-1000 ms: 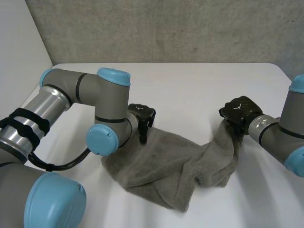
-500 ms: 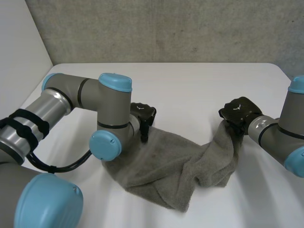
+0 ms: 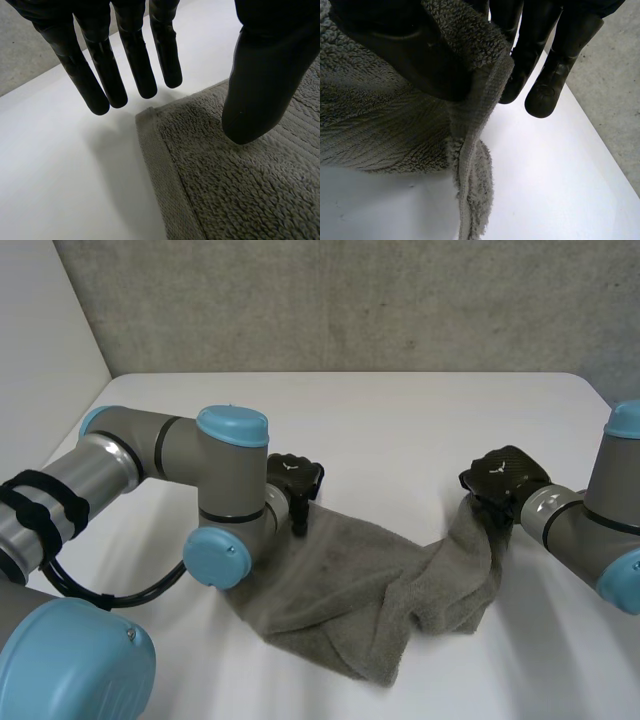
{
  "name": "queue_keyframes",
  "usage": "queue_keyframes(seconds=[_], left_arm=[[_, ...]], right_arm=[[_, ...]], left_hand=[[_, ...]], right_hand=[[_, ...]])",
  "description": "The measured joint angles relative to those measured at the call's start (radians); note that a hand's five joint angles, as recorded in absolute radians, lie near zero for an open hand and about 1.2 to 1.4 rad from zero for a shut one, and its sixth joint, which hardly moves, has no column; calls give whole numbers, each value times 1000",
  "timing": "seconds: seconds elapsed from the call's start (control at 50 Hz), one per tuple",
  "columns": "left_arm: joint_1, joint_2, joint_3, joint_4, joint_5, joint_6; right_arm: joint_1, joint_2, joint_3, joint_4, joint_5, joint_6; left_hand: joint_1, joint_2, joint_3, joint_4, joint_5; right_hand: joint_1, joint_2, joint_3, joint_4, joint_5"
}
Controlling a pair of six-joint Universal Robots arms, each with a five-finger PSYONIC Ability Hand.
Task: Fold the towel.
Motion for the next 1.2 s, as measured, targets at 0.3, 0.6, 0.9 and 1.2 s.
queue_keyframes(seconds=[0.3,0.6,0.9,1.2], left_arm=[[-2,-16,-4,1,1,1],[-3,-23,-5,1,0,2],[-2,-14,-5,0,-31,-1],[-8,4,-51,1,-63,-6]], right_arm=[[0,7,0,0,0,0],[0,7,0,0,0,0],[0,7,0,0,0,-1],[2,7,-2,1,-1,-1]], left_hand=[[-1,0,0,0,-1],[115,118,120,113,122],[668,736,779,753,728],[669,736,783,754,728]], right_hand=[[0,0,0,0,0],[0,0,-1,0,0],[0,0,-1,0,0],[0,0,-1,0,0]])
